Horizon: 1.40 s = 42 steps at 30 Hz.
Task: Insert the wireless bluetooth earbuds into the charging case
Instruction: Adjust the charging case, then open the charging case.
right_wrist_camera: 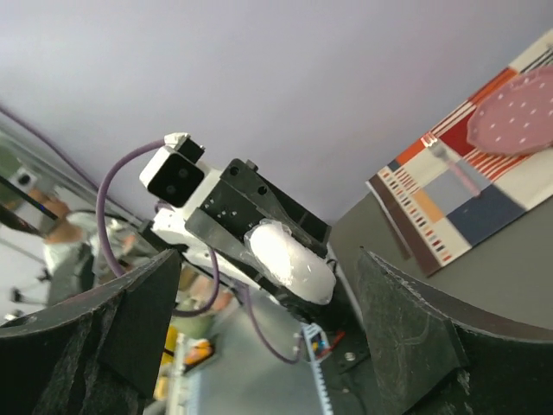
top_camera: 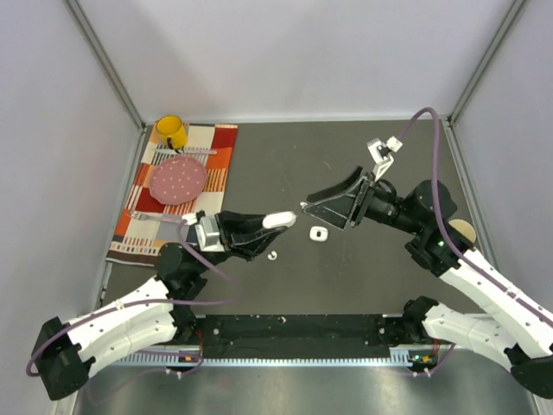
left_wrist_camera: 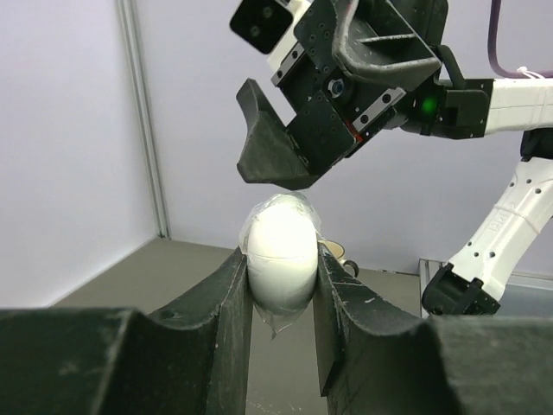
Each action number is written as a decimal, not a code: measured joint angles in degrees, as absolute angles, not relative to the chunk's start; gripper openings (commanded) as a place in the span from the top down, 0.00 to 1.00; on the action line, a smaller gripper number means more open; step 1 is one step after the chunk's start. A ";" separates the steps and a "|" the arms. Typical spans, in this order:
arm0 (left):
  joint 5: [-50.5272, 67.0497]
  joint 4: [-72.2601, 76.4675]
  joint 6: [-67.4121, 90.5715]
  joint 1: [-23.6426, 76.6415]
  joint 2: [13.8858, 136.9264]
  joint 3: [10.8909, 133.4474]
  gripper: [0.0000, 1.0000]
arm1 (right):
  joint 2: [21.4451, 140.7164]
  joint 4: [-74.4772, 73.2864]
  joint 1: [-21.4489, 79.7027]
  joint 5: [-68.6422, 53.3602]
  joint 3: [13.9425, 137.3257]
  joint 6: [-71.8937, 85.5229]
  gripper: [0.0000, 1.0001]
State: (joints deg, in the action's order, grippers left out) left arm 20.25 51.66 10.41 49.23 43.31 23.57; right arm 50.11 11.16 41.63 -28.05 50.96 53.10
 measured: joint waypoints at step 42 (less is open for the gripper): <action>26.74 61.21 10.00 48.73 42.35 20.56 1.00 | 55.51 -3.51 49.12 -24.34 59.00 34.74 0.18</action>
State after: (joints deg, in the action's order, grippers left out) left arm 26.74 61.21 10.00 48.73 42.35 20.56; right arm 55.51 -3.51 49.12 -24.34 59.00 34.74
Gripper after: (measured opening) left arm 0.339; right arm 0.817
